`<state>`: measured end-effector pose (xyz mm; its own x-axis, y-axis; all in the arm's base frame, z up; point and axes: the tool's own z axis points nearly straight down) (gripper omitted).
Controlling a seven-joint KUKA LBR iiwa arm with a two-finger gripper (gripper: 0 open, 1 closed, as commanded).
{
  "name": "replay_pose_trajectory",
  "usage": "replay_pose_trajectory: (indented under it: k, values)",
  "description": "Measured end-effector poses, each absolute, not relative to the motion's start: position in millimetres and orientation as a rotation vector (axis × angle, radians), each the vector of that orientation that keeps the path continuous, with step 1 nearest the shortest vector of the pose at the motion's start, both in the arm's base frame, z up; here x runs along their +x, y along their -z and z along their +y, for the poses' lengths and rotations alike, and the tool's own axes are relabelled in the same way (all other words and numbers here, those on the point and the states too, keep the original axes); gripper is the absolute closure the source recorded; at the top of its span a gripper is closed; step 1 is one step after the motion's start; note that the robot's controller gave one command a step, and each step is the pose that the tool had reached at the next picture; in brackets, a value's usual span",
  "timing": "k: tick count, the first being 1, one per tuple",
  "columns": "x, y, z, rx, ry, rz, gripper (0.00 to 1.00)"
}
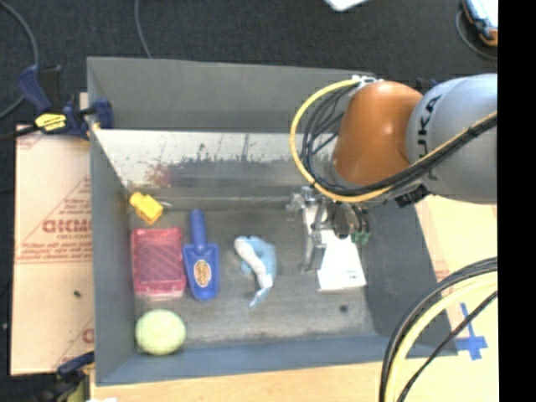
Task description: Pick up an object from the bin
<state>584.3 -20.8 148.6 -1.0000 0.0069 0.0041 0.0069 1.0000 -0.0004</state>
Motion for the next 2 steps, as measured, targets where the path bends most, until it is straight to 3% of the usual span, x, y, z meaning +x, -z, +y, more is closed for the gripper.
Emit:
replay_pose_trajectory:
  k: [1, 2]
  values:
    - [586.3, -153.2, -21.0, -0.01, -0.002, -3.146, 0.0]
    - [579.8, -68.4, 51.0, 0.374, 0.003, -3.113, 0.0]
